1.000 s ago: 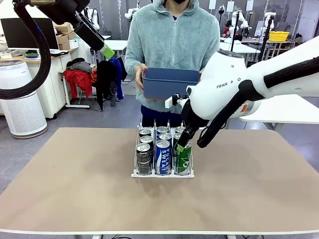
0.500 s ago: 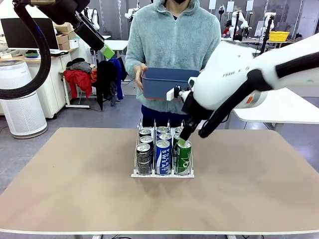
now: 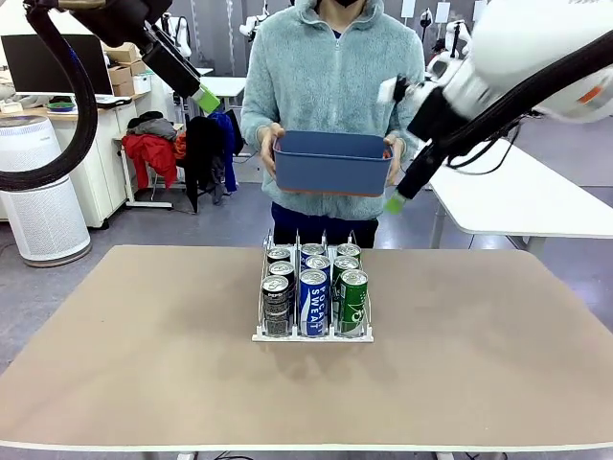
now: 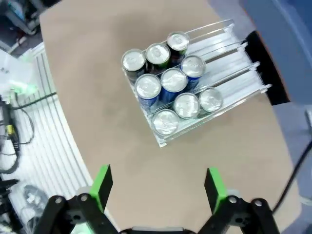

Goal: Fill the beverage cans into the dispenser.
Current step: Place the picked Sprite in the line of the Automatic Can Dispenser with the same cans.

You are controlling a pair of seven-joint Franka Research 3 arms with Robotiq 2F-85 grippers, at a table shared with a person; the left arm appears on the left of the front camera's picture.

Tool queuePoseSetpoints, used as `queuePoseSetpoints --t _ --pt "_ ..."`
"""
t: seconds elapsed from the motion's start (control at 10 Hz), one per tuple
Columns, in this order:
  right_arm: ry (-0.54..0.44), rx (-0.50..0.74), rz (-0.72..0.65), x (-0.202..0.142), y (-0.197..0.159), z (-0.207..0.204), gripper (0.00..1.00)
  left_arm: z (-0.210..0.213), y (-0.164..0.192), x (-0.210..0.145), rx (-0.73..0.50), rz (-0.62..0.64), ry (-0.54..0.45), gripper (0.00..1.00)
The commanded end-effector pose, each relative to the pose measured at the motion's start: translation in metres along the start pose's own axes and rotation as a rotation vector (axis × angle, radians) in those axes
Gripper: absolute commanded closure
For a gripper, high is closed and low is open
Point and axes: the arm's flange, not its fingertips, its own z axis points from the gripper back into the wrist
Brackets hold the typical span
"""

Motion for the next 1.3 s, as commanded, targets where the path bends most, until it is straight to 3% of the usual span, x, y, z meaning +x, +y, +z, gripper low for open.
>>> queuePoseSetpoints --t 0.0,0.3,0.6,1.2 --pt "-0.058 -0.083 -0.058 -0.005 0.001 0.031 0.00 -0.001 0.000 -0.002 -0.004 0.001 0.004 0.00" --pt "-0.122 -0.206 -0.111 -0.008 0.002 0.100 0.00 -0.001 0.000 -0.002 -0.004 0.001 0.004 0.00" --pt "-0.178 -0.232 -0.127 -0.007 0.006 0.163 0.00 -0.001 0.000 -0.002 -0.004 0.001 0.004 0.00" --pt "-0.289 -0.268 -0.124 -0.011 -0.008 0.213 0.00 -0.001 0.000 -0.002 -0.004 0.001 0.004 0.00"
